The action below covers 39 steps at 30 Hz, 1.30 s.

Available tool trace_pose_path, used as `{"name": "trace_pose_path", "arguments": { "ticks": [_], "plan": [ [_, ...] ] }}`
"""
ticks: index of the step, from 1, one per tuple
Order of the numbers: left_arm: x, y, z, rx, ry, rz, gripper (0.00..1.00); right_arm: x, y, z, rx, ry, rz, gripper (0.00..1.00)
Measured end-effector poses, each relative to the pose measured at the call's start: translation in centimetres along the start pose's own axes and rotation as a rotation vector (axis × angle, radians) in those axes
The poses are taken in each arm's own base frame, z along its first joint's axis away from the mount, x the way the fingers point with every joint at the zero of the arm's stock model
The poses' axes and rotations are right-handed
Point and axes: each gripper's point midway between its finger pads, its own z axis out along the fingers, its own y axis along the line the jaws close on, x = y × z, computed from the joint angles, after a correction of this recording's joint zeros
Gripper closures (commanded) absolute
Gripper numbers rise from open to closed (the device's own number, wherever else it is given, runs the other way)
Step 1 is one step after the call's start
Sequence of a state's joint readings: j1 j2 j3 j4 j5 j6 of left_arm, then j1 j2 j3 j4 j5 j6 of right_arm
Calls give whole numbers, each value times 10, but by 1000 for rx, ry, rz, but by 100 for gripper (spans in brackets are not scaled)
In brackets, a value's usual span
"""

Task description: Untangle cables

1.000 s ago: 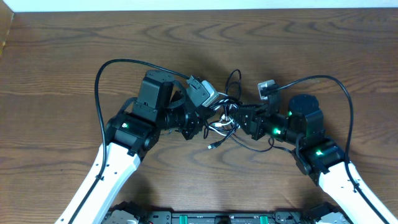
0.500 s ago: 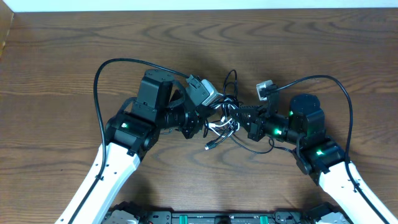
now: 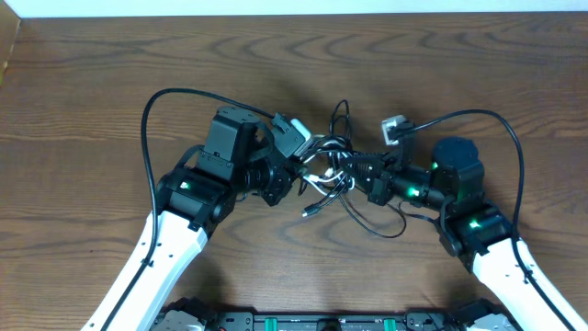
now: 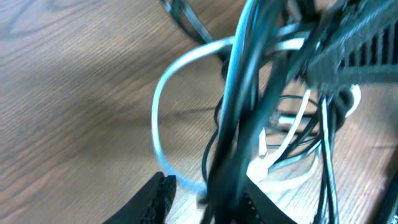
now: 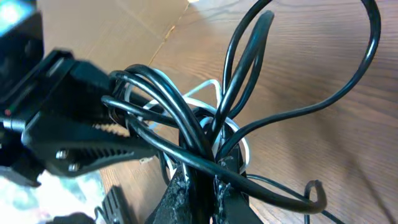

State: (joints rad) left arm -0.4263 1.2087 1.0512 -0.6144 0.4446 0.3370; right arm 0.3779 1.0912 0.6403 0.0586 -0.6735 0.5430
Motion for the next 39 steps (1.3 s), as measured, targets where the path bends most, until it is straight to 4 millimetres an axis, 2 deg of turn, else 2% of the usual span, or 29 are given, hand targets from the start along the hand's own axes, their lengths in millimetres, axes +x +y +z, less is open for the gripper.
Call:
{"name": "trace_pose_path", "arguments": {
  "ticks": [2, 5, 9, 10, 15, 17, 19, 28, 34, 39],
  "plan": [
    [2, 1, 0, -9, 8, -4, 43, -4, -5, -2, 16, -14, 30, 99],
    [3, 4, 0, -23, 14, -4, 40, -7, -17, -6, 55, -29, 83, 99],
    [3, 4, 0, -26, 16, -4, 39, -3, -43, -15, 158, -34, 219, 99],
    [3, 4, 0, -24, 16, -4, 35, -2, -51, -18, 189, -38, 265, 99],
    [-1, -8, 0, 45, -6, -3, 31, -5, -76, -29, 280, -99, 470, 99],
    [-3, -15, -1, 84, -17, -3, 17, -10, -80, -32, 288, -134, 548, 99],
    [-5, -22, -1, 128, -30, 2, 7, -17, -81, -34, 278, -175, 618, 99],
    [-21, -60, -12, 357, -118, 11, 6, -59, -61, -35, 120, -332, 826, 99],
    [-51, -60, -18, 374, -246, 66, 5, -77, -48, -38, 10, -389, 995, 99],
    [-77, -50, -20, 335, -326, -12, 5, -88, -40, -40, -69, -416, 1112, 99]
  ]
}}
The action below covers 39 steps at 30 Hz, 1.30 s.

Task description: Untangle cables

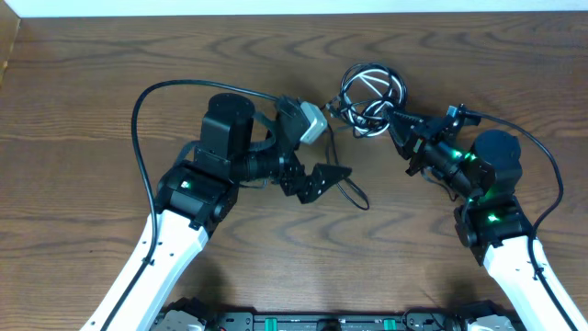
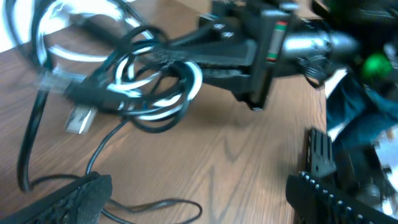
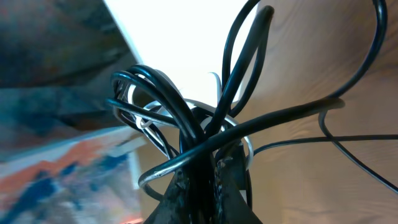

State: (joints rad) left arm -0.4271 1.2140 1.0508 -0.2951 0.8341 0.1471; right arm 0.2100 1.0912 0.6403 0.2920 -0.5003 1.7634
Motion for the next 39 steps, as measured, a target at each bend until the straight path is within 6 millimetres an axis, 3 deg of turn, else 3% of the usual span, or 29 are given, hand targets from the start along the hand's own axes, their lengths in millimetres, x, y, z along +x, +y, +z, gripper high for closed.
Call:
{"name": "trace_pose_path", "arguments": {
  "ticks": [5, 9, 20, 26, 36, 39],
  "plan": [
    [-5, 18, 7, -71, -20, -114, 5, 5, 17, 0, -67, 20, 87, 99],
    [-3, 16, 20, -93, -10, -122, 5, 7, 26, -1, -101, 32, 133, 99],
    [-7, -5, 56, -216, 17, 290, 5, 7, 27, -1, -104, 36, 182, 99],
    [-17, 11, 53, -375, 17, 431, 5, 7, 27, -1, -104, 34, 188, 99],
    [-38, 27, 43, -507, -37, 479, 6, 10, 26, -1, -97, 52, 187, 99],
    [-40, 29, 43, -520, -44, 484, 20, 11, 26, -1, -95, 60, 187, 99]
  ]
}}
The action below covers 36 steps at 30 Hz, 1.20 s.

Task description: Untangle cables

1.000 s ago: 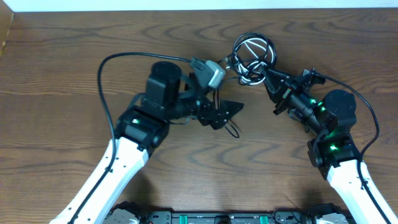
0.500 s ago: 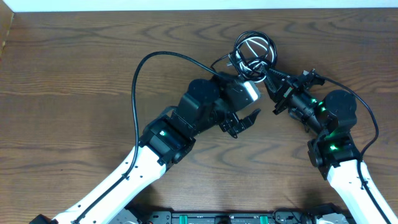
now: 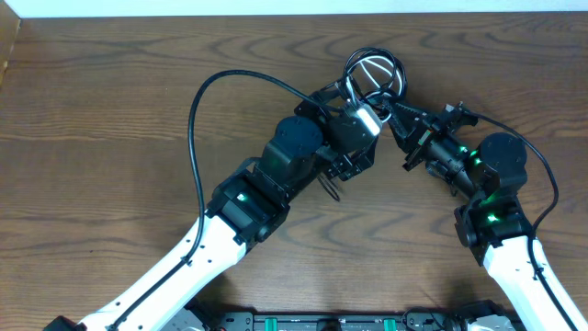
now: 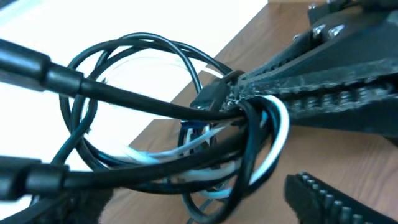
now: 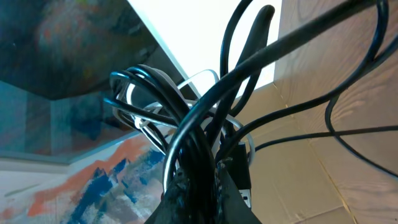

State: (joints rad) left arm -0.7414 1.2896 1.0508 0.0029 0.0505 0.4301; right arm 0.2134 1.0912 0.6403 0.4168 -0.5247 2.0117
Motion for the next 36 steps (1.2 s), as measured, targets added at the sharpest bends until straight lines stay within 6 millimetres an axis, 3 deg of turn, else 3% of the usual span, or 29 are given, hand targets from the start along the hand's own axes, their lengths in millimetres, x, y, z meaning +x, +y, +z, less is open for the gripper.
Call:
{"name": "trace_pose_path", "arguments": {
  "ticks": [3, 4, 6, 22, 24, 25, 26, 36],
  "plan": [
    [5, -1, 5, 0, 15, -1, 37, 1, 0, 0, 3, 6, 0, 99],
    [7, -2, 7, 3, 21, 2, 51, 1, -1, 0, 3, 6, 0, 99],
    [12, -4, 11, 10, 35, 13, 64, 2, -1, 0, 5, 9, 0, 99],
    [5, -4, 13, 4, 4, 17, 66, -4, -14, 0, 54, -13, 38, 99],
    [5, -4, 13, 3, 4, 17, 75, -4, -14, 0, 55, -13, 39, 99],
    [5, -4, 13, 4, 4, 14, 87, -4, -14, 0, 55, -14, 39, 98],
    [5, -4, 13, 4, 4, 13, 92, -4, -14, 0, 55, -14, 39, 98],
    [13, -8, 14, 18, 38, 21, 93, -8, -27, -2, 107, -30, 56, 98]
  ]
}}
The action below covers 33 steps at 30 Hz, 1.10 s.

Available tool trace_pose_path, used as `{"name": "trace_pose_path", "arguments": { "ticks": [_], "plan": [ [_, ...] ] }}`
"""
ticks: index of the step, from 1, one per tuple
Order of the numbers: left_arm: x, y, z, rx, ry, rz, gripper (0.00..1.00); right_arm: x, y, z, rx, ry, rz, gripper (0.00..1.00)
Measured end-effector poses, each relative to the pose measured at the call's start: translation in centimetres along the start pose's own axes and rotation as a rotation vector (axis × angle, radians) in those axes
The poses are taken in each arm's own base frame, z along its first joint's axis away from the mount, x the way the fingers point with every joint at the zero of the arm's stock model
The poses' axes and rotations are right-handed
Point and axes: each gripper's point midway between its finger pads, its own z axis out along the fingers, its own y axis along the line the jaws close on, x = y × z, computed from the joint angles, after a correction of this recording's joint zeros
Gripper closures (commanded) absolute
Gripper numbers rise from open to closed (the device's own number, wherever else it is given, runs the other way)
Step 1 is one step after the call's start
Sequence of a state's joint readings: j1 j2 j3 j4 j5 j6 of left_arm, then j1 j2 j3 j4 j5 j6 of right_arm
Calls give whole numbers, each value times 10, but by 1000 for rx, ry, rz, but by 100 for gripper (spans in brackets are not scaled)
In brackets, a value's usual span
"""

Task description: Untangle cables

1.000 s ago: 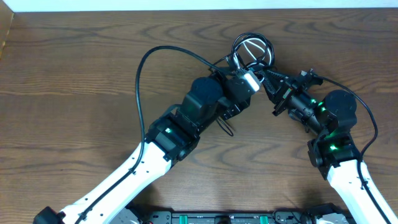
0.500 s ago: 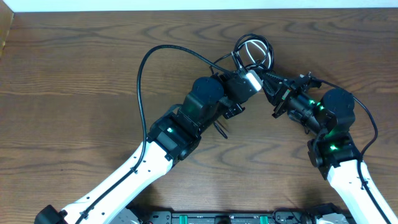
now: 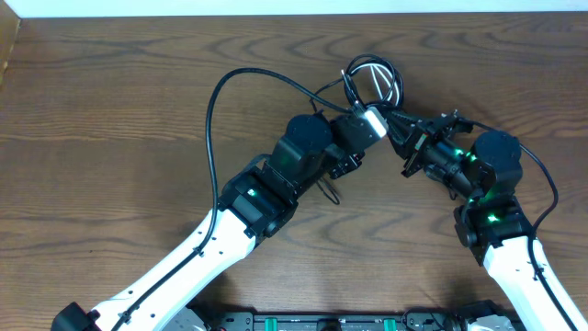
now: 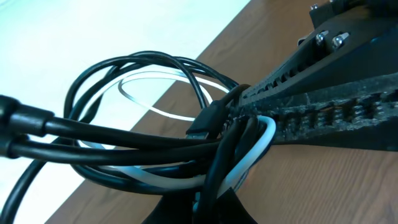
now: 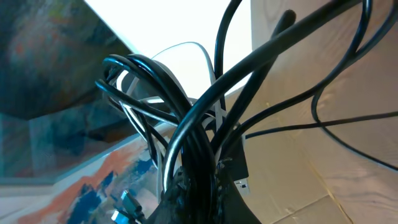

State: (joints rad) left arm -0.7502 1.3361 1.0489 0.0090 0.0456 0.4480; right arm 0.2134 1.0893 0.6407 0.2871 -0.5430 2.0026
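Observation:
The tangle of black and white cables [image 3: 372, 75] hangs in loops near the table's back edge, held between both grippers. My right gripper [image 3: 399, 127] is shut on the black strands [image 5: 186, 106], which fan out above its tips [image 5: 199, 186]. My left gripper [image 3: 381, 118] meets the tangle from the left, shut on a black and a white strand [image 4: 155, 124] at the bottom of its view [image 4: 208, 208]. The right gripper's ridged fingers [image 4: 323, 106] lie just beside that grip. Plug ends are mostly hidden in the knot.
A thin black strand [image 3: 326, 191] trails down from the tangle onto the wood under my left wrist. The left arm's own lead [image 3: 220, 92] arcs high over the table. The table's back edge [image 3: 294, 13] runs just beyond the loops.
My left gripper was open around the tangle with its fingers wide apart; now it is shut on strands right next to the right gripper's tips. The right gripper still holds the tangle in the same place.
At first both grippers were together at the tangle in the table's middle, the right shut on it. Then the right held it near the back edge while the left stood open apart. The left then reached it, open, and now grips it.

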Motion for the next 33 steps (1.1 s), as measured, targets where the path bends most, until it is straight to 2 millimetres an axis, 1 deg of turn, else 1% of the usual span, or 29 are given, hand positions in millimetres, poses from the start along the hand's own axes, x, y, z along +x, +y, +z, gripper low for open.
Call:
{"name": "trace_pose_path", "arguments": {
  "ticks": [6, 16, 21, 25, 30, 33],
  "plan": [
    [9, 0, 2, -22, 34, -1, 93, -3, -7, 0, 28, -11, -18, 99],
    [21, 21, -1, -153, 91, -128, 93, 2, -10, 1, 40, 10, -103, 98],
    [35, 46, -4, -230, 119, -233, 92, 3, -13, 1, 50, 21, -143, 98],
    [43, 53, -5, -247, 138, -284, 93, 5, -14, 1, 56, 29, -173, 98],
    [51, 60, -8, -274, 161, -308, 93, 4, -15, 1, 56, 29, -212, 98],
    [62, 75, -12, -327, 192, -325, 92, 3, -14, 1, 54, 27, -262, 99]
  ]
}}
